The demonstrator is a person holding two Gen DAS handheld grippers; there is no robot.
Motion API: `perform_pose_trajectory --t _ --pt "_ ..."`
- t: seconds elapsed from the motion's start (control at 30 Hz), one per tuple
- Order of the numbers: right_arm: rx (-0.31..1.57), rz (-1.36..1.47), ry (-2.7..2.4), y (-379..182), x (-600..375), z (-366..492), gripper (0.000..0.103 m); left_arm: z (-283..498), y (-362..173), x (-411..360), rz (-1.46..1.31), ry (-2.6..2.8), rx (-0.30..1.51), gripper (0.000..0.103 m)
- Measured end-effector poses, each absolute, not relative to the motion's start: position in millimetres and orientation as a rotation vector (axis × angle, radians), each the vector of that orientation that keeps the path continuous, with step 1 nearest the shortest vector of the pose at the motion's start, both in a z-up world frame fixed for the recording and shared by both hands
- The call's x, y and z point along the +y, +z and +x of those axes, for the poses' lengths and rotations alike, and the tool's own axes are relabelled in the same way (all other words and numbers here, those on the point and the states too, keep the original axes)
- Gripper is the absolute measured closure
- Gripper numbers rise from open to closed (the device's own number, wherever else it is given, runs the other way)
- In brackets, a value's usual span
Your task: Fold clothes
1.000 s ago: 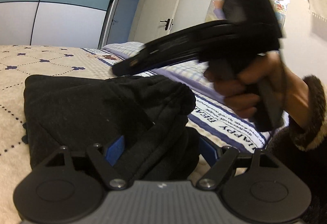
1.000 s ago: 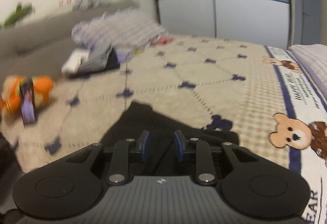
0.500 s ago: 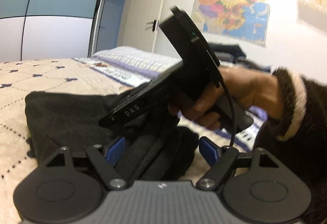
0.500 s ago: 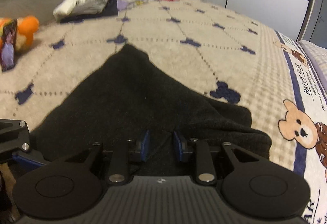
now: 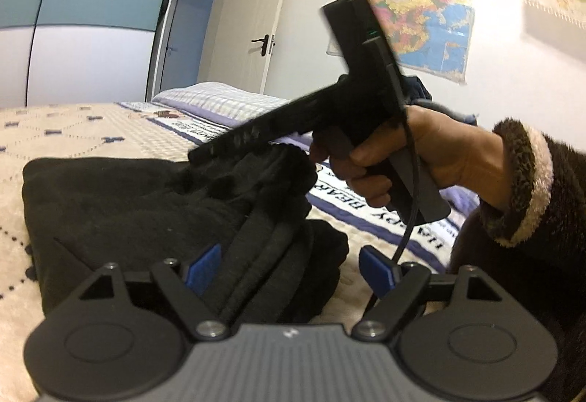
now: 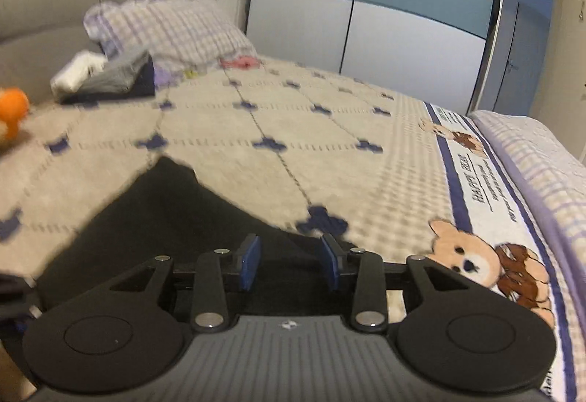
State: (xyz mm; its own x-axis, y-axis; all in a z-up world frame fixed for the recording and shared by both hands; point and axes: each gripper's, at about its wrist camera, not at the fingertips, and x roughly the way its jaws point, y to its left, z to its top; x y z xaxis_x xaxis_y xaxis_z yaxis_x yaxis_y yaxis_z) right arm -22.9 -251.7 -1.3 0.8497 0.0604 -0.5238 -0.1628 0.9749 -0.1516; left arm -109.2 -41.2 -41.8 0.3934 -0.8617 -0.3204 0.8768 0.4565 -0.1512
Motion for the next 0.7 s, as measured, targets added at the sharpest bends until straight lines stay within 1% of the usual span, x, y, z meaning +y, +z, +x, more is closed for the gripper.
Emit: perform_pose_trajectory --t 0.17,0.33,0.5,0.57,0.7 --pt "0.599 -0.194 0.102 -18.5 -258.9 -16.3 0.064 -112.9 -45.3 -44.2 0.084 -1.103 0.359 0.02" --pt "0.607 -0.298 0.074 -36.9 -247.5 -14.6 0.064 -124.4 -50.0 -49.6 0.172 -1.088 0.315 0.02" --pt "0.575 -0.307 0.066 -27.9 -244.8 -23.0 0.063 -126.4 -36.5 -42.0 0.159 -1.077 0.304 0.02" --pt "0.573 -0.293 0.066 -20.2 -244.2 -25.9 0.062 -128.7 -29.5 -30.9 0.136 -1.069 0.286 0.024" --pt "0.576 -0.257 0.102 -3.6 -236.4 -35.1 0.062 -129.8 -24.1 -9.7 0.078 -1.035 0.281 0.024"
